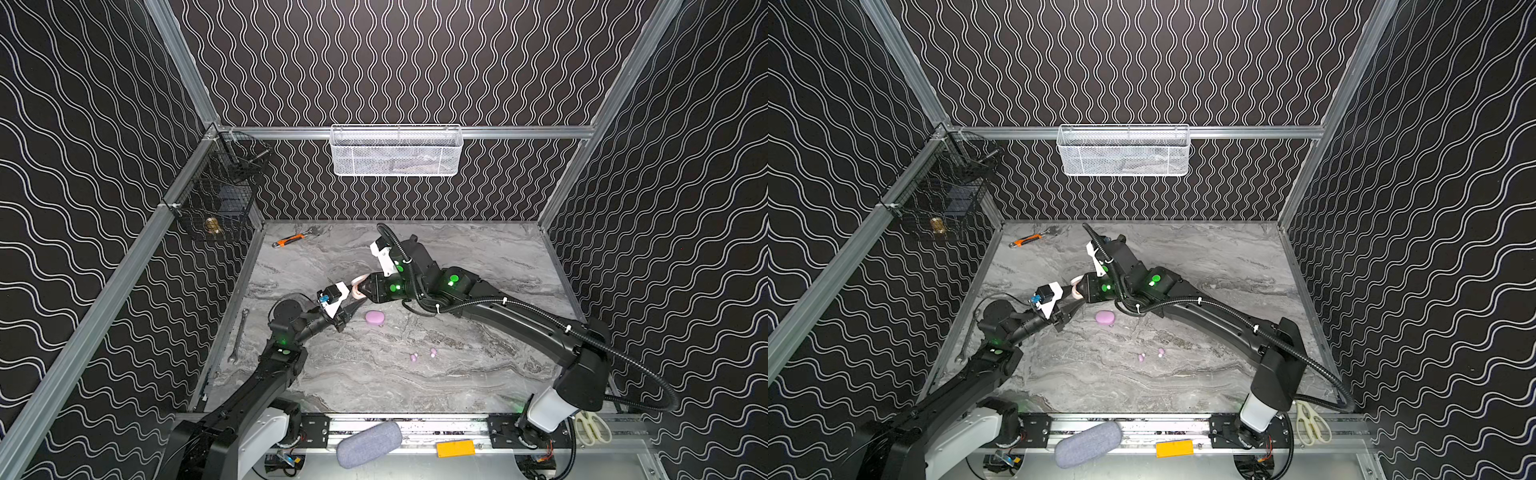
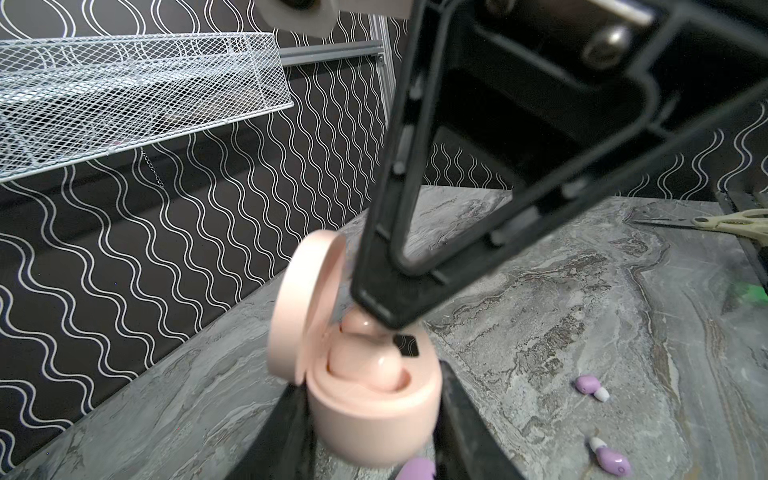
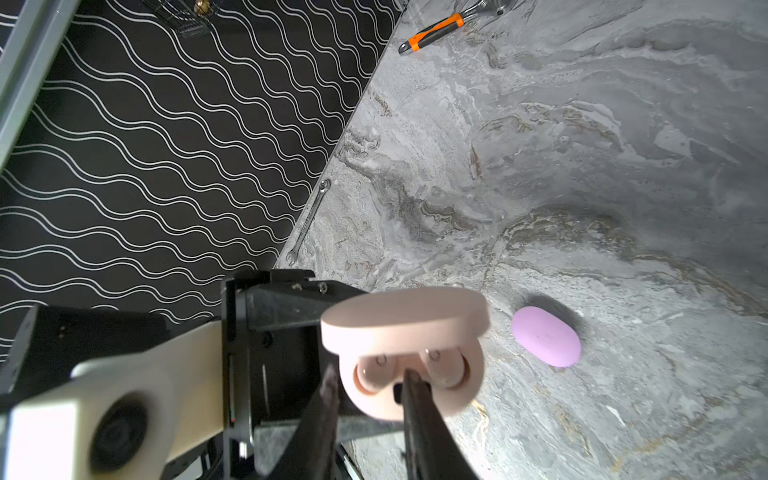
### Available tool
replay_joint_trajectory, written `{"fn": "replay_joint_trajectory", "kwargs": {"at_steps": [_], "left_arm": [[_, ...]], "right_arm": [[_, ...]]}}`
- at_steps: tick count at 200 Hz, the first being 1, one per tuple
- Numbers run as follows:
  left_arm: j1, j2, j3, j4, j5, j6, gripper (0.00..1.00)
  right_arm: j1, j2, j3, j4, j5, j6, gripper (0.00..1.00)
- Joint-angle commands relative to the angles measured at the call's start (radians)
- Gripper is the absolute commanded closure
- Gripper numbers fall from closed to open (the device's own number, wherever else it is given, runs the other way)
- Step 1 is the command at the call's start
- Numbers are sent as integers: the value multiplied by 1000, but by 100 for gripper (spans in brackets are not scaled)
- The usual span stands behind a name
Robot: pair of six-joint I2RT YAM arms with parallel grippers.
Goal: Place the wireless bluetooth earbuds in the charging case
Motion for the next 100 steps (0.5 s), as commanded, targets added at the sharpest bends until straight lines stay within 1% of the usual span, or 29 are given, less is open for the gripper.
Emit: {"fn": "replay_joint_trajectory", "kwargs": {"at_steps": [1, 21, 33, 39, 60, 75, 90, 100], "left_arm": [[-1, 5, 11, 28, 7, -17, 100], [-1, 8, 10, 27, 24, -24, 100], [-1, 13, 12, 27, 35, -31, 100], [-2, 14, 14, 28, 42, -39, 100], [-2, 20, 19, 26, 92, -57, 100], [-1, 23, 20, 26, 122, -69, 100], [-2, 24, 19, 26, 142, -76, 100], [-1, 25, 18, 27, 159, -77, 100]], "right_arm": [[0, -43, -28, 2, 31, 0, 71], [-3, -88, -52, -15, 68, -8, 70], [-8, -108, -55, -30, 99, -19, 68], [-12, -115, -53, -37, 109, -23, 65], [-32, -125, -49, -37, 125, -36, 51], [-42, -109, -31, -37, 140, -45, 45], [-51, -82, -11, -24, 138, -54, 43], [-60, -57, 4, -19, 131, -61, 47]]}}
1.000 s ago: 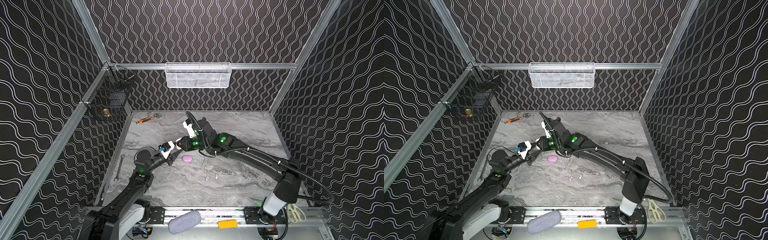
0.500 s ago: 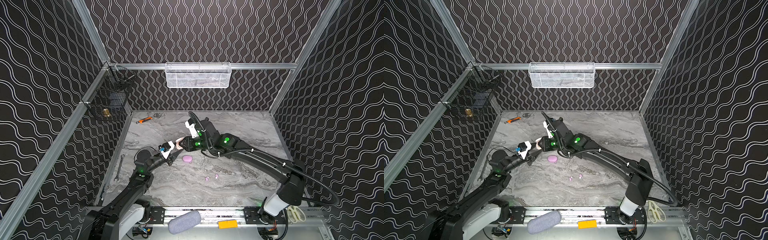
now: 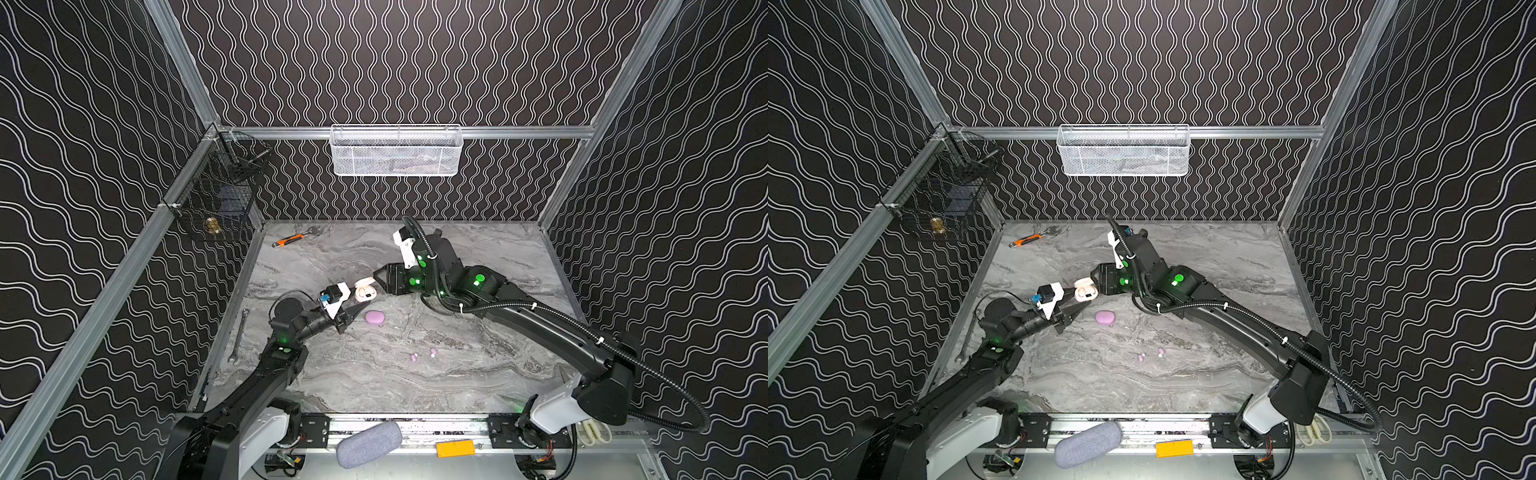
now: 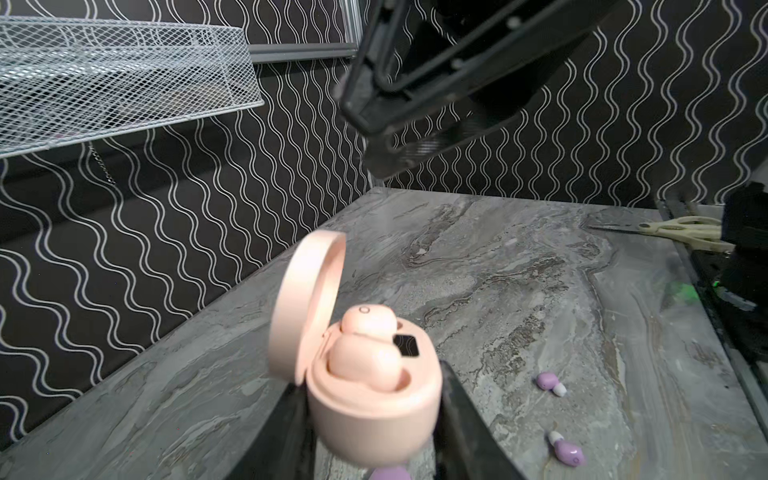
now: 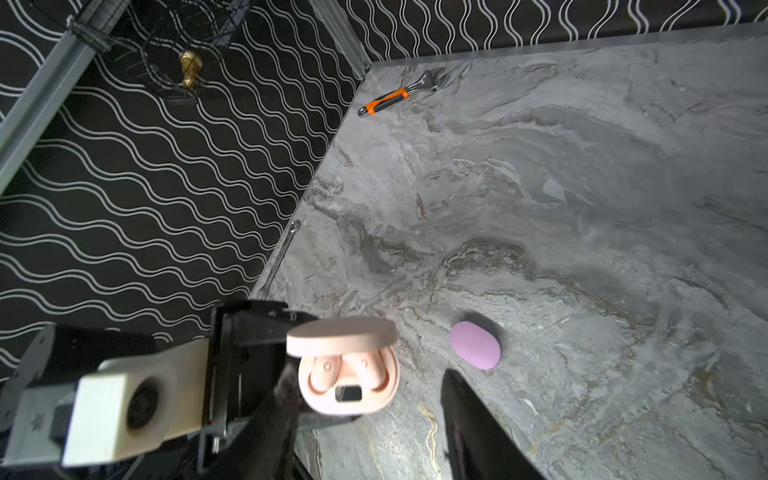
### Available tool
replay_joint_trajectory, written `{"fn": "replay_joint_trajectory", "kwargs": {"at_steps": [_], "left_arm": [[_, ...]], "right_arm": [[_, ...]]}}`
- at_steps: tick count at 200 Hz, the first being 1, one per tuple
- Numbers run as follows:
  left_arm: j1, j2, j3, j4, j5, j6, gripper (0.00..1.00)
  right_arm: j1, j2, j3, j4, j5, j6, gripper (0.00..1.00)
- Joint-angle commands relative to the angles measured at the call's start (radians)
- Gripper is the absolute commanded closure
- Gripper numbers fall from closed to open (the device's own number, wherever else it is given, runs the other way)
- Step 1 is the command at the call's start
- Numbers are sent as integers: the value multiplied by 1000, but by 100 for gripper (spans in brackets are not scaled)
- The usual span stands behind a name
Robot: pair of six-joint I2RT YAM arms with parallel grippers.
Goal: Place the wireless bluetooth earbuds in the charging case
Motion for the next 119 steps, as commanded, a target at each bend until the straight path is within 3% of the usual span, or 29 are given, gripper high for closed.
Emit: {"fn": "replay_joint_trajectory", "kwargs": {"at_steps": [1, 25, 119], "left_arm": [[-2, 4, 6, 27, 61, -23, 100], [-1, 4, 0, 26, 93, -28, 100], [-1, 14, -4, 22, 84, -12, 100]], "right_arm": [[-13, 40, 31, 6, 15, -27, 48], [-26, 100, 79, 18, 3, -34, 55], [-16, 197, 109, 45, -86, -17, 62]]}}
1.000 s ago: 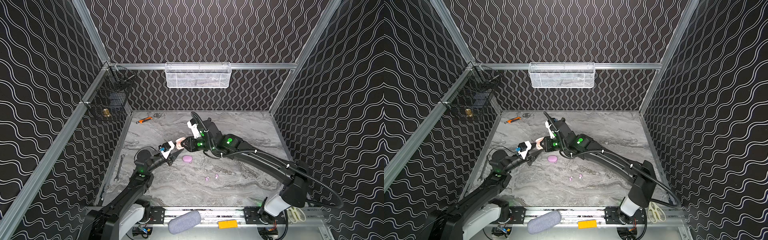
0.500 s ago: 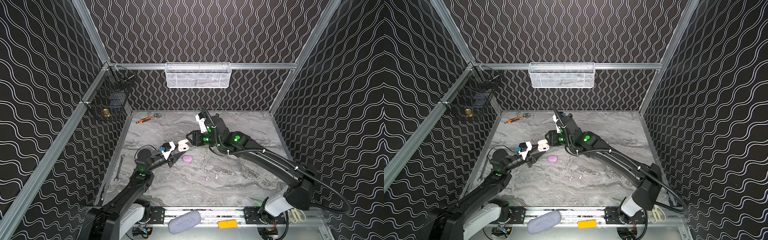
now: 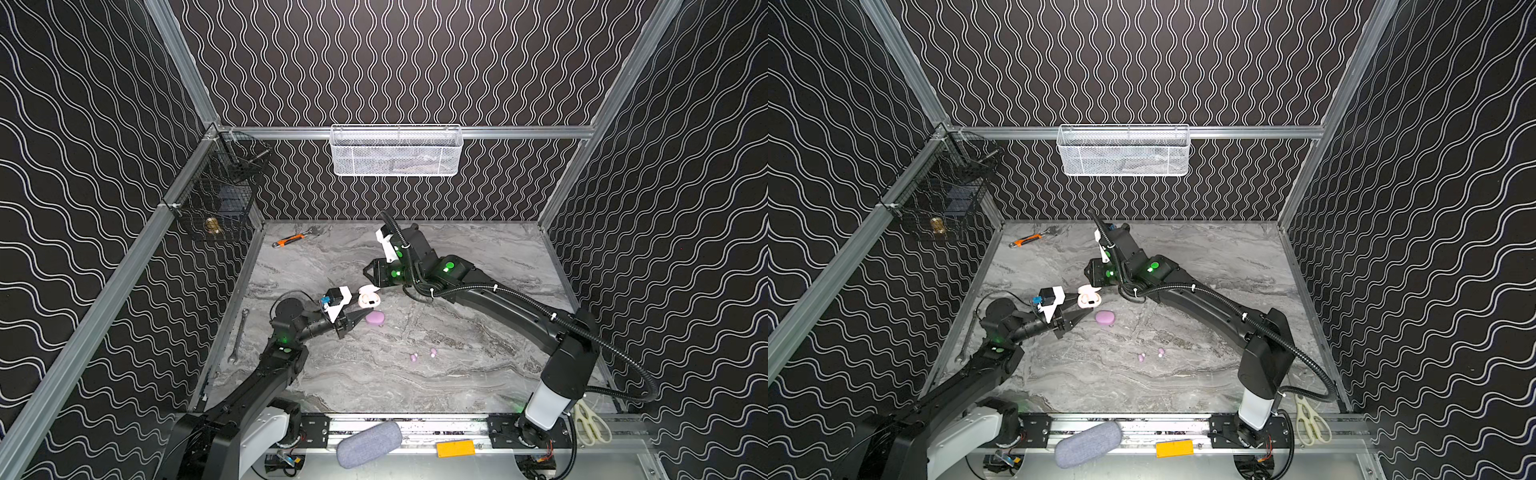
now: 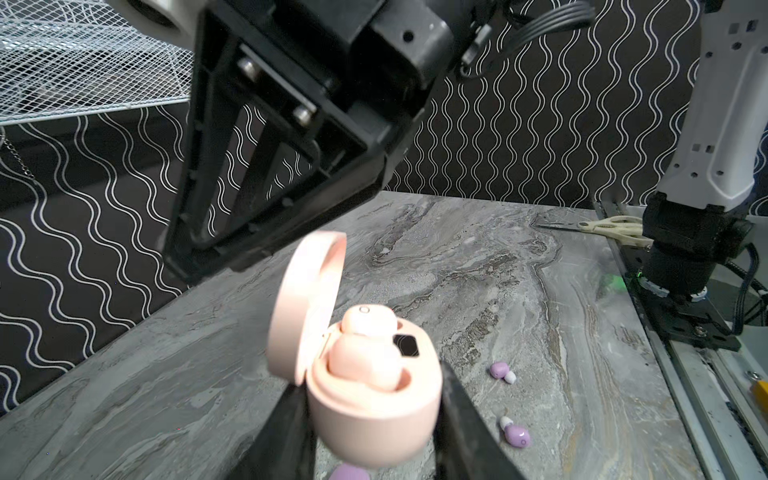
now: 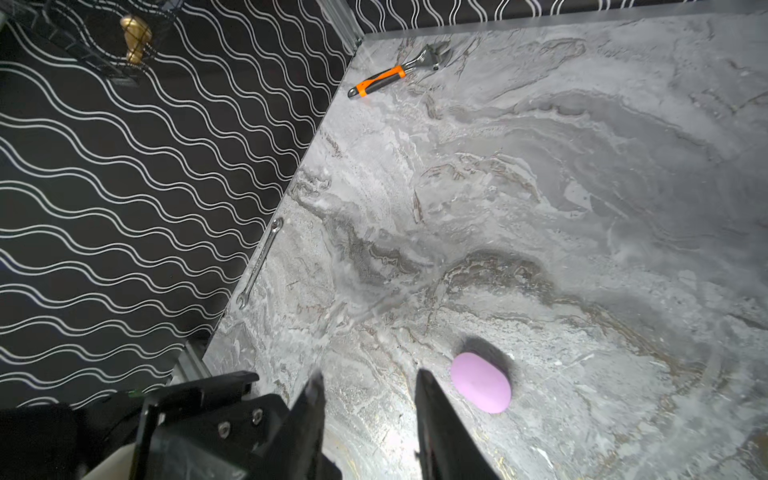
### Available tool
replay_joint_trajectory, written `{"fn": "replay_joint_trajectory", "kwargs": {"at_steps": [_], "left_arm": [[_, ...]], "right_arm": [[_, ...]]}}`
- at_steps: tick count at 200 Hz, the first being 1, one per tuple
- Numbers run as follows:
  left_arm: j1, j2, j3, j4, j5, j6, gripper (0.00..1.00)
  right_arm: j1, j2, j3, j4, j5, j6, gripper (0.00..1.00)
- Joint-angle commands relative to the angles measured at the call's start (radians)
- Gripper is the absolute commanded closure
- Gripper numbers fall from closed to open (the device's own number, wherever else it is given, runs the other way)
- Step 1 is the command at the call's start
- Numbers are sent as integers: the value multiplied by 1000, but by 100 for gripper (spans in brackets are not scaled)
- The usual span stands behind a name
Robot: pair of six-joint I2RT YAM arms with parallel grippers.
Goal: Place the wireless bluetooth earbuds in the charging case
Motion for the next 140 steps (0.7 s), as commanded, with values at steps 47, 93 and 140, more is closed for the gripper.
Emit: {"fn": "replay_joint_trajectory", "kwargs": {"at_steps": [47, 93, 140], "left_arm": [[-1, 8, 3, 19, -28, 15, 100], [2, 9, 5, 13, -61, 27, 100], [8, 23, 9, -2, -101, 40, 100]], "right_arm": [[15, -22, -50, 48, -36, 20, 62], [24, -58, -98, 60, -20, 25, 61], [28, -124, -180, 100, -21, 37, 53]]}}
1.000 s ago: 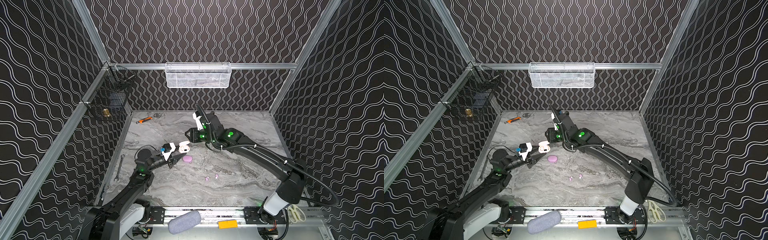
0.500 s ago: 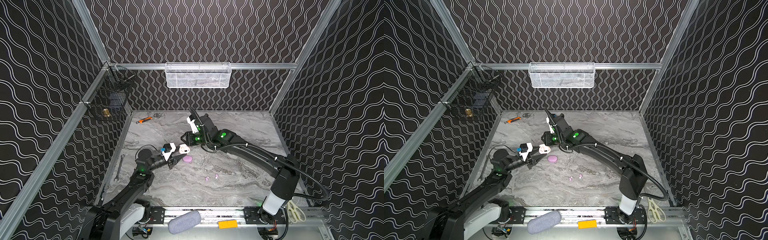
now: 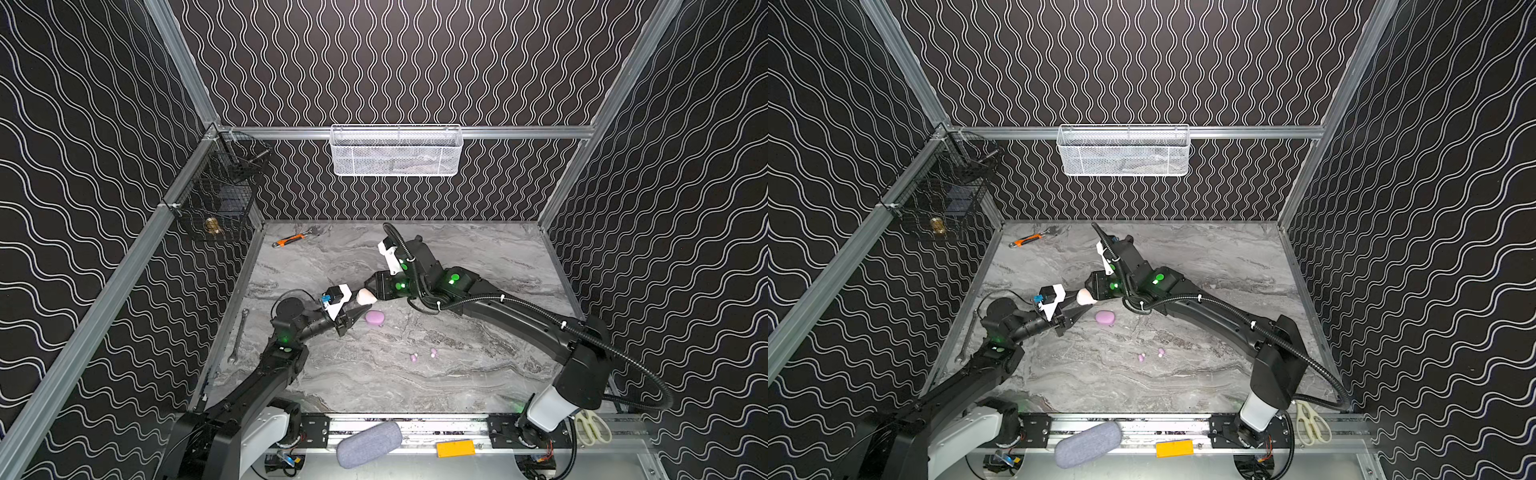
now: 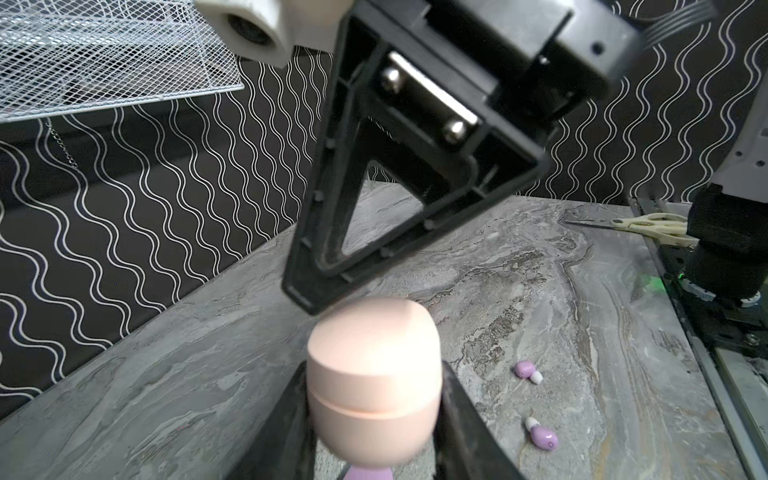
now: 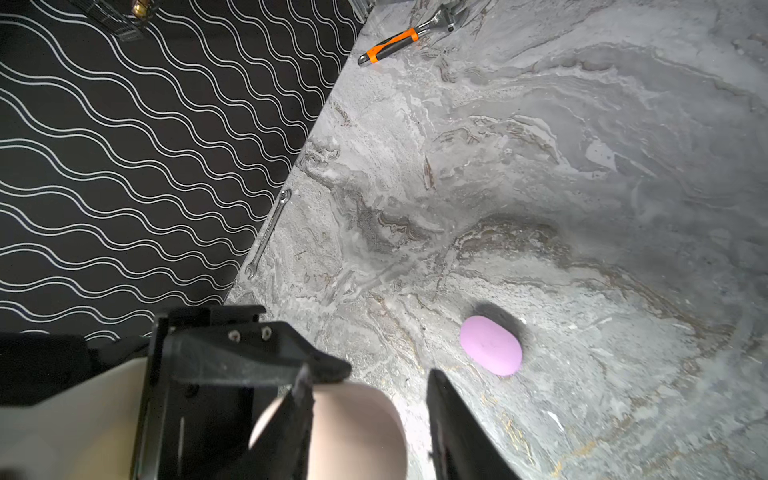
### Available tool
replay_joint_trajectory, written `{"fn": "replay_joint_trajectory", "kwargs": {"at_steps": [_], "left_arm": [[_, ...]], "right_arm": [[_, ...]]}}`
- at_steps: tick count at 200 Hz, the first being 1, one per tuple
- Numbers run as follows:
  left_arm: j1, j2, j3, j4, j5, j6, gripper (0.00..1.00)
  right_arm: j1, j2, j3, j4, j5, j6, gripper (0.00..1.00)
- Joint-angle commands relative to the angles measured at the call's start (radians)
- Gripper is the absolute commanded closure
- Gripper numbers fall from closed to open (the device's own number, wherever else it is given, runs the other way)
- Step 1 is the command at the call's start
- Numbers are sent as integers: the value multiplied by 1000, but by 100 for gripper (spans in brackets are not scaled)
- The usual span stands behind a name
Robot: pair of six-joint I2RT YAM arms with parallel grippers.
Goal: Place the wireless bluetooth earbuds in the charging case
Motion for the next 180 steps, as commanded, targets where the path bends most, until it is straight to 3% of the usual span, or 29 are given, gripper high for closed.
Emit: {"fn": "replay_joint_trajectory", "kwargs": {"at_steps": [1, 45, 75, 180], "left_arm": [[4, 11, 9, 5, -31, 16, 100], [5, 16, 11, 3, -62, 27, 100], [5, 15, 12, 3, -66, 26, 100], [12, 0, 18, 3, -74, 18, 100]], "right_arm": [[6, -28, -20, 48, 4, 23, 54], [26, -63, -67, 61, 9, 36, 68], [47, -52, -71, 56, 15, 39, 72], [68, 20, -66, 53, -15, 53, 72]]}}
